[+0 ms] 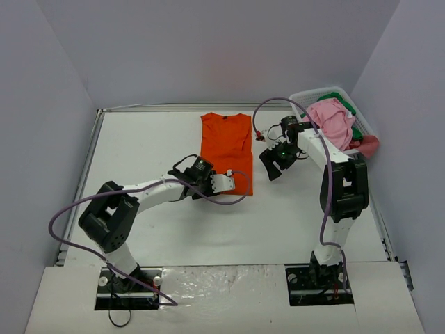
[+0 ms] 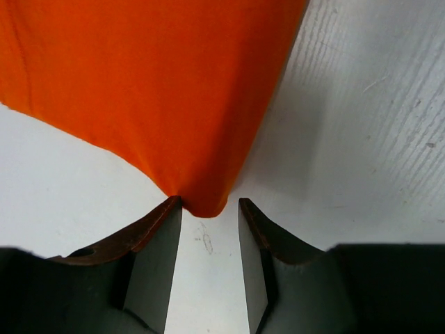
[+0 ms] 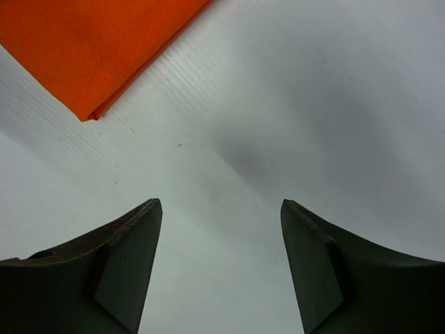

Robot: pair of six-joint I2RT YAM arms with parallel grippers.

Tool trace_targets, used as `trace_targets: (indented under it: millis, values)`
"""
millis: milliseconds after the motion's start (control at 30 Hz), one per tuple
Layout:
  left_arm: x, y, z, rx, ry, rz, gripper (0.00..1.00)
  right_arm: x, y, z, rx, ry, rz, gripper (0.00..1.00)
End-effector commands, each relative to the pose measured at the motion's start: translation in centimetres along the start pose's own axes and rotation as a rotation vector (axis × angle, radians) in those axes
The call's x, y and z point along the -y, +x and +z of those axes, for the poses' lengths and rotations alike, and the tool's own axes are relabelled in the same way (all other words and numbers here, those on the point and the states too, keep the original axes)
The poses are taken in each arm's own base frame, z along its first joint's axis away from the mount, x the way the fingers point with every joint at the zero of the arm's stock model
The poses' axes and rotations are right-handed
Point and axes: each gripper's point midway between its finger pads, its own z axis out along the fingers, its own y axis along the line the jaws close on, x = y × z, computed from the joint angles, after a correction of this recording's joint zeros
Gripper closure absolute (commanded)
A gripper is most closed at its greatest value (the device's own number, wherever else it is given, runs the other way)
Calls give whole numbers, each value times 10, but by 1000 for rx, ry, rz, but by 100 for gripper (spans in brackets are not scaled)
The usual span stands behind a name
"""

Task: Fold and stack the t-shirts
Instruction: Grab one side of the 2/3 rectangular tshirt with both arms

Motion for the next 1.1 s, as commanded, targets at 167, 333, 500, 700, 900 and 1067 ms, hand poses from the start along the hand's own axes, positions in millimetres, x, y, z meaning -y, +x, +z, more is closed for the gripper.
trace_targets:
  millis: [167,333,500,700,900,1067]
  values:
    - [5,0,4,-27,50,28,66,-3,-2,-5,-8,-8,-1,36]
    - [11,6,11,-60,82,30,66,-5,1,-3,-12,-15,-3,36]
    - [14,7,18,-72,101,17,67,-8,0,-5,0,-23,-12,37]
    - [15,10,22,-91,110,12,81,-10,1,-8,5,-24,-23,37]
    - [19,14,22,-113,130,3,98,-12,2,-12,11,-20,-28,37]
    - [28,10,15,-82,186,-30,98,-22,-2,-27,69,-28,-68,38]
